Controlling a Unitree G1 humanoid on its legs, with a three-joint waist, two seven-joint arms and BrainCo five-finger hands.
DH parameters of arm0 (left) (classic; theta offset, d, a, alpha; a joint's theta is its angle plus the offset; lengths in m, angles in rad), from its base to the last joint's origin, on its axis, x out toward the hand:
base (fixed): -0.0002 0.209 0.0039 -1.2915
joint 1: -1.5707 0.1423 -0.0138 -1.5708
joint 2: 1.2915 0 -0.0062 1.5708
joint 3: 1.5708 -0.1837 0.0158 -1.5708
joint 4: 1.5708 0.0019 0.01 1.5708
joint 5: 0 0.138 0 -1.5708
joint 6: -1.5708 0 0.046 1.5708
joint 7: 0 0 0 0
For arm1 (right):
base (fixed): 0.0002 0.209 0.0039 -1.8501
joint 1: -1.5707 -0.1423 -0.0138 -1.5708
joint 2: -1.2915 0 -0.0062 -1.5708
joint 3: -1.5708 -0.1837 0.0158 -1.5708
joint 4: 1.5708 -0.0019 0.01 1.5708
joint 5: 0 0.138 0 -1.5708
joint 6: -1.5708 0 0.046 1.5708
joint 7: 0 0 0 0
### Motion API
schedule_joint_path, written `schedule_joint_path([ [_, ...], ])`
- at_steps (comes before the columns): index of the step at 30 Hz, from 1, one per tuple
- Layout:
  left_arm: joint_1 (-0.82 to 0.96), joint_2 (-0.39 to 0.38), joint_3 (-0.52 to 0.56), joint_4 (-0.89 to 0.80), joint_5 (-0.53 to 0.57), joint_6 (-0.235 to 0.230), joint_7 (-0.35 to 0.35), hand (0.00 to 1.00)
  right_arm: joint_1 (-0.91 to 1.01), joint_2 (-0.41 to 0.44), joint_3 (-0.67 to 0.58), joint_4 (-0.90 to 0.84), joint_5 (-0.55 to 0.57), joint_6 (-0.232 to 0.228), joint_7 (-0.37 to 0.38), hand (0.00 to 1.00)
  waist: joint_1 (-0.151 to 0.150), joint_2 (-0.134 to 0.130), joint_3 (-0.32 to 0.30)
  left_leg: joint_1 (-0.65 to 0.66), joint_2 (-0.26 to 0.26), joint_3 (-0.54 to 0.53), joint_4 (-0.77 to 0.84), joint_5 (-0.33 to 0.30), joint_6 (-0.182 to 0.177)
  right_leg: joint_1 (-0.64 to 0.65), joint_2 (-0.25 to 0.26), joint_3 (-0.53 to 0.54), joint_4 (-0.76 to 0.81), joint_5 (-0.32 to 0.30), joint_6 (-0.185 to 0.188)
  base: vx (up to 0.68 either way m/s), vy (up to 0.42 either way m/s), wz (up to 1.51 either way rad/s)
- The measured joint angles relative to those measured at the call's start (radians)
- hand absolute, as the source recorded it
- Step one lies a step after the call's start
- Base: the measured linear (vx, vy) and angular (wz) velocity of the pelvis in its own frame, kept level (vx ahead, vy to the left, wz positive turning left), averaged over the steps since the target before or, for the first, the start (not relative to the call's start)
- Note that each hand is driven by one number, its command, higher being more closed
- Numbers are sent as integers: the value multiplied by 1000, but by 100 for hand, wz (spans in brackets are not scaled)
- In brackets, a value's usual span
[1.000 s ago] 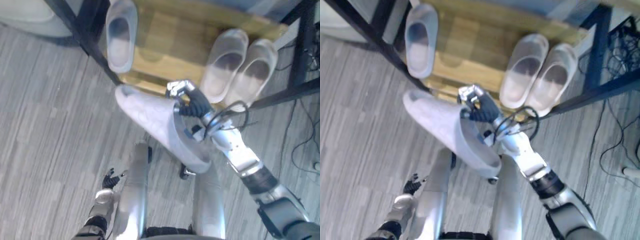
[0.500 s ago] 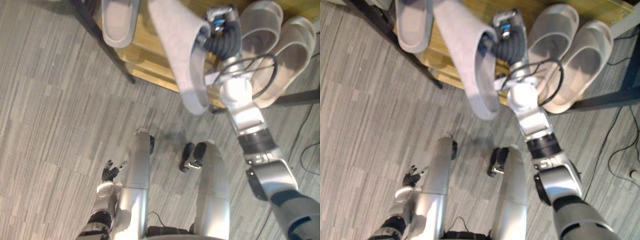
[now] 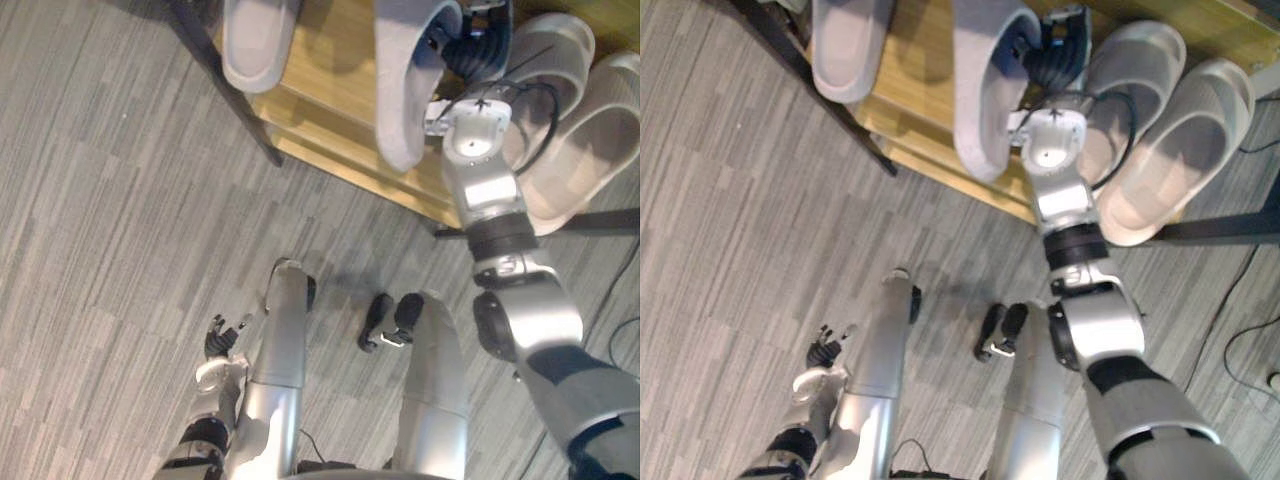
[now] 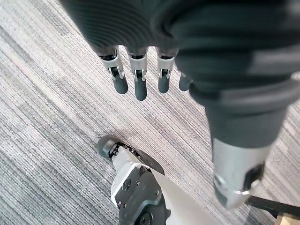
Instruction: Organize the slippers on the shoe rack
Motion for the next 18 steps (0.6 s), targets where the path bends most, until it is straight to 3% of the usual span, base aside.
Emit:
schedule_joint_path([
  [1, -1, -1, 0, 0, -7, 0, 12, 0, -18, 0, -4, 23, 1, 0, -9, 0, 2, 0, 0, -2, -1, -4, 0, 1, -2, 0, -3, -5, 3, -2, -4, 3, -35, 13],
  [18, -22, -4, 5, 60, -6, -8, 32, 0, -46, 33, -34, 56, 78, -4, -52, 0, 11, 0, -45, 1, 7, -8, -44, 19, -30, -7, -5, -18, -14, -4, -14, 1, -8, 2],
])
